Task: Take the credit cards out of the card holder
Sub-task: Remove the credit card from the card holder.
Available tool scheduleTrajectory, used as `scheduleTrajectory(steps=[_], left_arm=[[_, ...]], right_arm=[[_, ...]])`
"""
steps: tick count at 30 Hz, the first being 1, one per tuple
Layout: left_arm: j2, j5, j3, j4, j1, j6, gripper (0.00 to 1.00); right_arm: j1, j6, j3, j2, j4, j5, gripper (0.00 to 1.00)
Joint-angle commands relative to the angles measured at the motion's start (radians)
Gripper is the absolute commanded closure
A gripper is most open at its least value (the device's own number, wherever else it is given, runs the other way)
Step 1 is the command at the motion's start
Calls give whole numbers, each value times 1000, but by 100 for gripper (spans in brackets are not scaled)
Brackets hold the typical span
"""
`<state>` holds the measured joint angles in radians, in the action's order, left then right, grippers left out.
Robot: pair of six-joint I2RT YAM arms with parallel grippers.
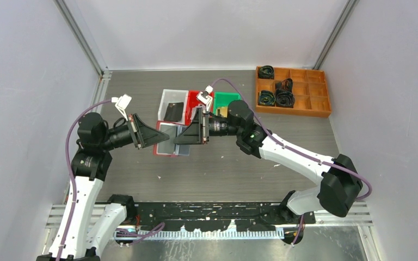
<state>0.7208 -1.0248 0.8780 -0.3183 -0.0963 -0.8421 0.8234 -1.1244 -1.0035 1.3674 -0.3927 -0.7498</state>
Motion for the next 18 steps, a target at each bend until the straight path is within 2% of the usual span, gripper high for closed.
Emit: scheduleTrajectory(steps=[1,5,9,12,14,18], left_arm=[[-14,-48,31,129,3,-51,100],[-15,-49,17,149,3,-80,100],[-18,-50,15,133,3,-62,100],[-14,-47,22,116,4,-48,100],[-12,-51,26,114,4,-49,94],[0,-105,36,166,4,-107,87]], right_arm=[[14,91,-77,-23,74,11,40],[38,36,-90,7,-36,8,46],[46,-85,-88,38,-224,-20,58],[46,-117,-70,31,-280,-24,68],[46,-117,-49,16,-288,-24,74],[45,-111,6,-27,-303,-24,81]])
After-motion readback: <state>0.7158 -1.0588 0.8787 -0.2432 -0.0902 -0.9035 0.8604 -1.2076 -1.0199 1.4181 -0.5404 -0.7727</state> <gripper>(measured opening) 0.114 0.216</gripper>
